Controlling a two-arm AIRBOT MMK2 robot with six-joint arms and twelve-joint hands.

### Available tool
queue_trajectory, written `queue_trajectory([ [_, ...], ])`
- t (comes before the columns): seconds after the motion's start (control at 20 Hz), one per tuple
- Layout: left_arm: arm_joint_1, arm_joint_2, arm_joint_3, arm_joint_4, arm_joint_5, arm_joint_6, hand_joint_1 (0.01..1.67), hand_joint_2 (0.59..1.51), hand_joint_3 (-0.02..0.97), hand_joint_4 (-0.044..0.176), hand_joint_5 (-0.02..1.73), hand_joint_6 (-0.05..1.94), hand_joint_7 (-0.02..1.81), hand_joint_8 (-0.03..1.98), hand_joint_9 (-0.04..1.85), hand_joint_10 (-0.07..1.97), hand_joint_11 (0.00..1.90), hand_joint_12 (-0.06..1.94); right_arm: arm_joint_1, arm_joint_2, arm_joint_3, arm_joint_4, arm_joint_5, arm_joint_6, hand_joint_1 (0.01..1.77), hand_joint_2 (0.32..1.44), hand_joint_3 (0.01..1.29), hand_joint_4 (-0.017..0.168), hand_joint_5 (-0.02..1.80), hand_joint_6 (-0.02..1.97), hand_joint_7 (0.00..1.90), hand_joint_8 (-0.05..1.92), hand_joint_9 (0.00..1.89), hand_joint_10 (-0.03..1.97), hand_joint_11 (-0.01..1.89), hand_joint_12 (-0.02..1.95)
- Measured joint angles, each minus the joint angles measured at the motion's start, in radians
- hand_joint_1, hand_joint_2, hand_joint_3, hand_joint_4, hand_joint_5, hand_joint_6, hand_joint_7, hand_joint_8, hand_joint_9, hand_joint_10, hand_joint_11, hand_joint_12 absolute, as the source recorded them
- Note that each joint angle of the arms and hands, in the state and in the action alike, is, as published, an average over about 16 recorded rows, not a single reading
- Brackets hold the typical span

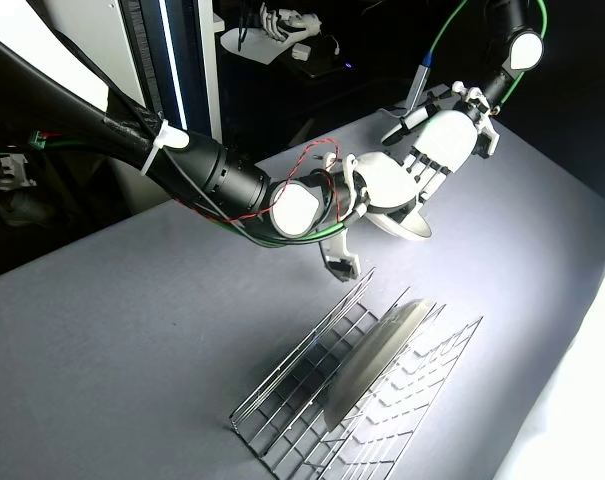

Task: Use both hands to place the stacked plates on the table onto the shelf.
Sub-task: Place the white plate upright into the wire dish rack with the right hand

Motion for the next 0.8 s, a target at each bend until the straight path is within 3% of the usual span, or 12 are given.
queue_trajectory([
  [0.35,-0.127,0.07,-0.019,0.012,0.002,-0.05,0.01,1.166,0.021,0.002,0.0,0.0,0.01,0.01,0.02,0.01,0.02,0.0,0.016,0.042,-0.053,0.028,0.008,-0.003,1.27,0.93,0.02,-0.009,0.89,0.63,1.01,0.45,0.98,0.86,0.94,1.15],
  [0.8,-0.272,0.165,-0.037,0.034,0.011,-0.114,0.01,1.169,0.019,0.007,0.01,0.01,0.02,0.01,0.02,0.01,0.02,0.01,0.062,0.162,-0.176,0.14,-0.023,-0.004,1.33,0.94,0.02,-0.004,0.96,0.75,1.09,0.56,1.0,0.99,0.93,1.23],
])
